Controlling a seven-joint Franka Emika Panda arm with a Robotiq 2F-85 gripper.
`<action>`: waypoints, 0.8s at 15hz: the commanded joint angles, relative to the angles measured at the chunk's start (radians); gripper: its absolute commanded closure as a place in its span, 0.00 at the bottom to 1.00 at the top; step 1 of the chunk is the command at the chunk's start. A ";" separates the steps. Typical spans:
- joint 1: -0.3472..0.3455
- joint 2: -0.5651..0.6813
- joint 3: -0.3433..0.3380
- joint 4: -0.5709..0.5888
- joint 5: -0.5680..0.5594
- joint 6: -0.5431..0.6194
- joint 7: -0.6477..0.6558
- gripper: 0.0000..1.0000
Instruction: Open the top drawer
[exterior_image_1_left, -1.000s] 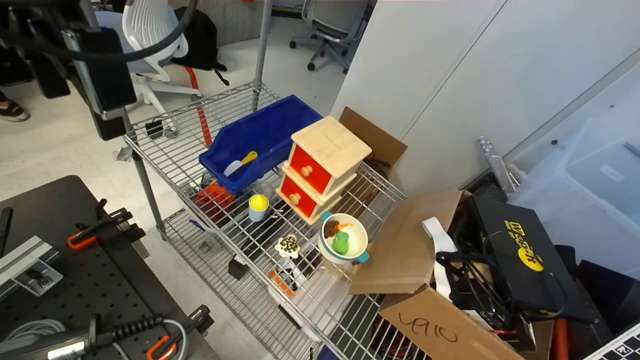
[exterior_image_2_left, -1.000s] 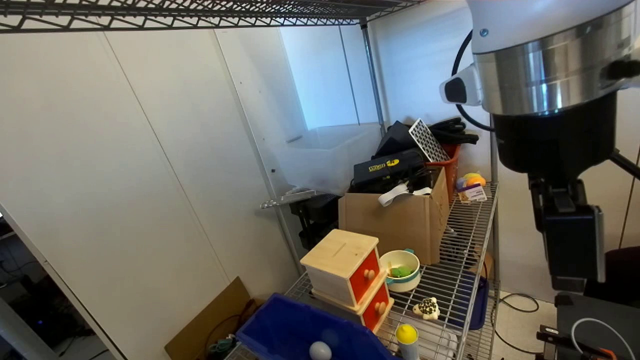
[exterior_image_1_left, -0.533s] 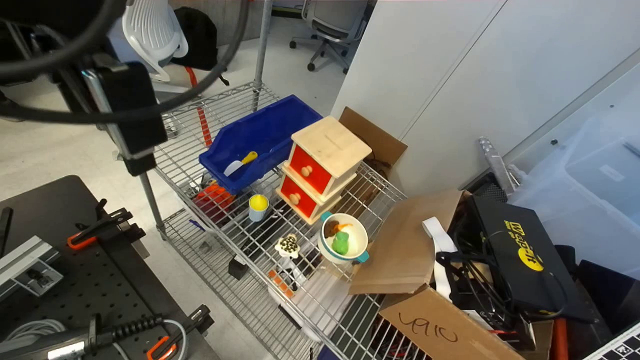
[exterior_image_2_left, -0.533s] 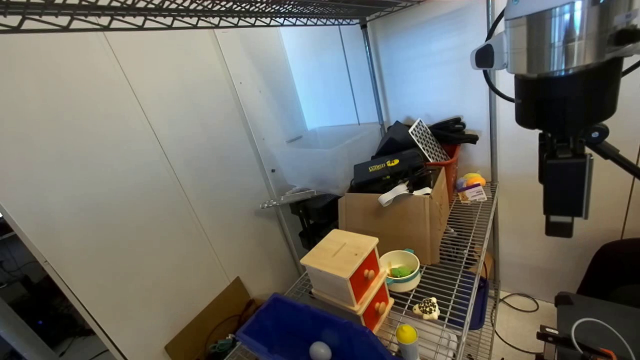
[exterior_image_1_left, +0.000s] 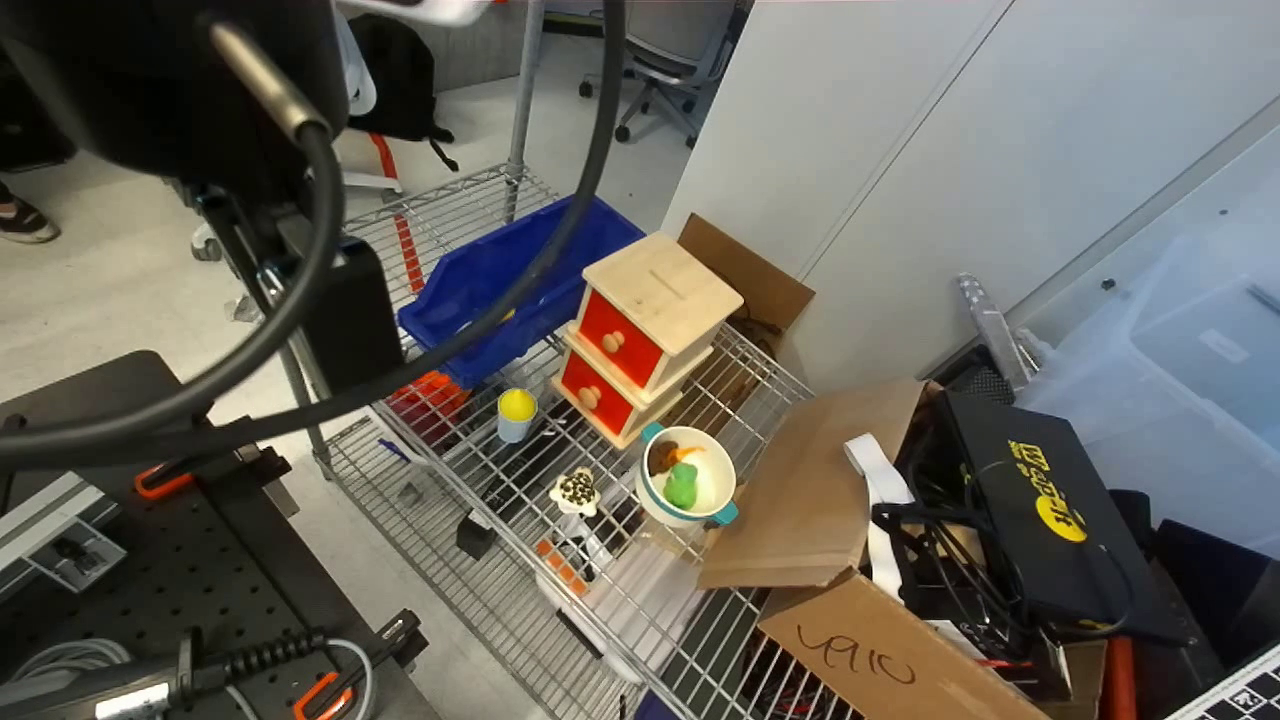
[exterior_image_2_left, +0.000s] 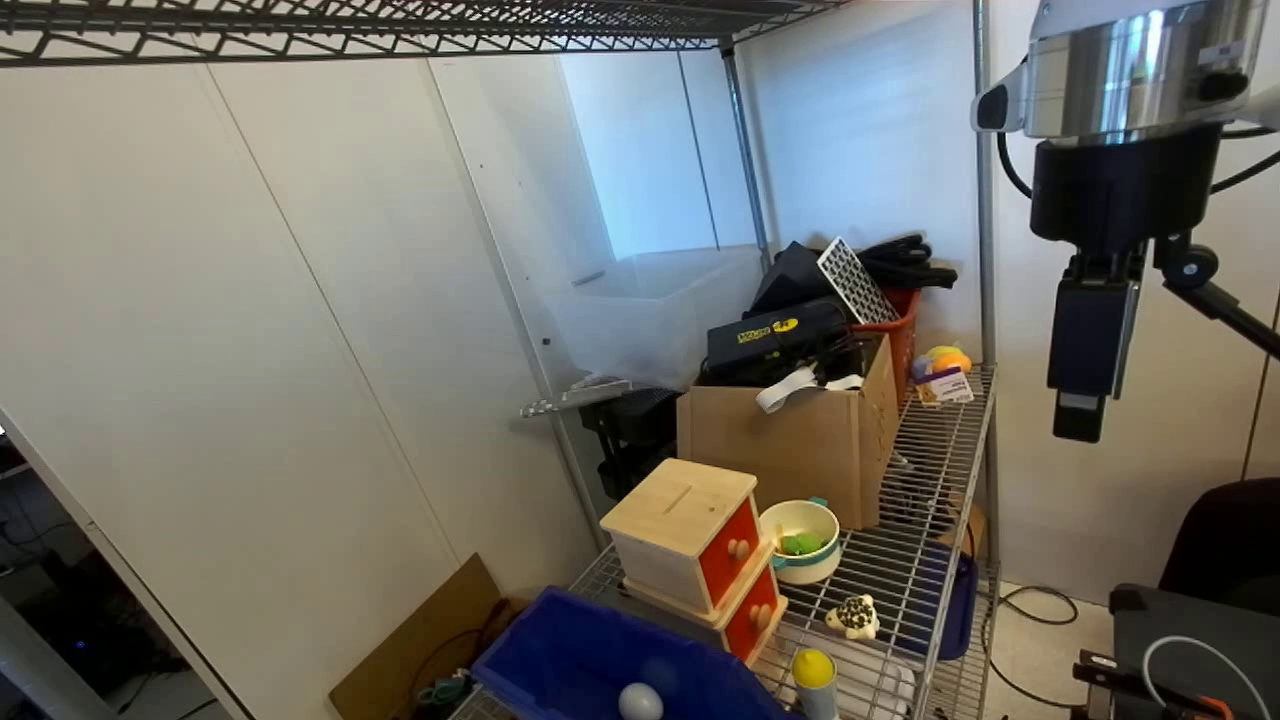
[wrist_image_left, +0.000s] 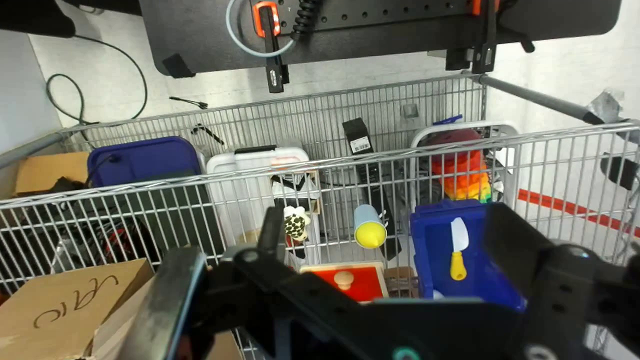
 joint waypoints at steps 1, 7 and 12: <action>0.012 -0.003 0.016 0.018 0.049 0.004 0.005 0.00; 0.055 -0.002 0.063 0.029 0.084 0.000 0.006 0.00; 0.061 0.000 0.079 0.023 0.066 -0.004 0.003 0.00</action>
